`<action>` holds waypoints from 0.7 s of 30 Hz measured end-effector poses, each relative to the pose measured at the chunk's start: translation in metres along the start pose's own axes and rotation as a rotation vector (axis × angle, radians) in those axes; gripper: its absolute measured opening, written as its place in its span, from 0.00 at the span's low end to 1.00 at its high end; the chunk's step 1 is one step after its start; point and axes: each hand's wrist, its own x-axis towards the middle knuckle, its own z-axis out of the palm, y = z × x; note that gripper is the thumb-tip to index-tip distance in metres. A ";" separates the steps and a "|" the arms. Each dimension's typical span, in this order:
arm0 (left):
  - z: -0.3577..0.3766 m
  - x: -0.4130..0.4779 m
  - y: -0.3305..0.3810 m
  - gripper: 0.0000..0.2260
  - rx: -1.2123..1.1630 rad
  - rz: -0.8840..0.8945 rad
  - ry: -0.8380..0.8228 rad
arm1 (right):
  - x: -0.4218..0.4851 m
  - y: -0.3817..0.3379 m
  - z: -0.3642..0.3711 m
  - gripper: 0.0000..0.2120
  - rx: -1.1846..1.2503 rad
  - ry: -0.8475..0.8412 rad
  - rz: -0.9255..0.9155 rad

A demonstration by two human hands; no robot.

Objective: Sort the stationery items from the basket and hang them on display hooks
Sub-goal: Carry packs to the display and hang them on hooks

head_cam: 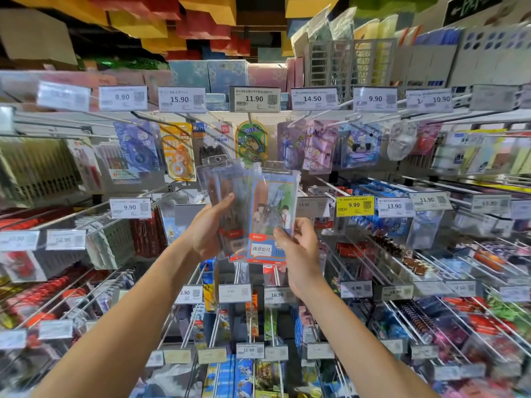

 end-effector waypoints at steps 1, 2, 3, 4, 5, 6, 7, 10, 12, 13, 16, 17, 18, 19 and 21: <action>-0.001 0.000 0.003 0.19 0.024 -0.008 0.012 | -0.002 0.004 -0.007 0.05 0.001 0.001 0.013; -0.003 0.001 0.006 0.18 0.054 -0.017 0.011 | -0.005 0.009 -0.015 0.06 -0.024 -0.006 0.022; -0.006 0.002 0.010 0.18 0.082 -0.031 -0.007 | -0.008 0.014 -0.021 0.08 -0.059 -0.021 0.039; -0.009 0.002 0.014 0.17 0.104 -0.048 -0.032 | -0.013 0.021 -0.028 0.11 -0.095 -0.037 0.059; -0.011 0.003 0.018 0.15 0.112 -0.064 -0.052 | -0.016 0.028 -0.034 0.13 -0.133 -0.054 0.076; -0.014 0.003 0.020 0.14 0.108 -0.074 -0.063 | -0.019 0.036 -0.040 0.13 -0.175 -0.075 0.092; -0.016 0.004 0.022 0.15 0.099 -0.074 -0.070 | -0.021 0.043 -0.045 0.13 -0.219 -0.097 0.120; -0.020 0.007 0.024 0.16 0.077 -0.042 -0.088 | -0.021 0.064 -0.057 0.10 -0.298 -0.131 0.209; -0.020 0.008 0.024 0.17 -0.001 -0.026 -0.102 | -0.020 0.066 -0.060 0.05 -0.313 -0.127 0.233; -0.020 0.008 0.024 0.17 -0.054 -0.030 -0.117 | -0.019 0.066 -0.060 0.02 -0.314 -0.120 0.233; -0.022 0.009 0.023 0.14 -0.136 -0.021 -0.141 | -0.014 0.064 -0.053 0.03 -0.326 -0.108 0.212; -0.023 0.010 0.022 0.13 -0.157 -0.019 -0.143 | -0.012 0.062 -0.049 0.04 -0.320 -0.118 0.204; -0.025 0.011 0.022 0.12 -0.178 -0.020 -0.137 | -0.010 0.062 -0.046 0.04 -0.310 -0.128 0.189; -0.025 0.012 0.022 0.12 -0.195 -0.023 -0.127 | -0.007 0.062 -0.042 0.04 -0.303 -0.130 0.170; -0.025 0.013 0.022 0.12 -0.206 -0.023 -0.123 | -0.002 0.061 -0.035 0.03 -0.320 -0.114 0.141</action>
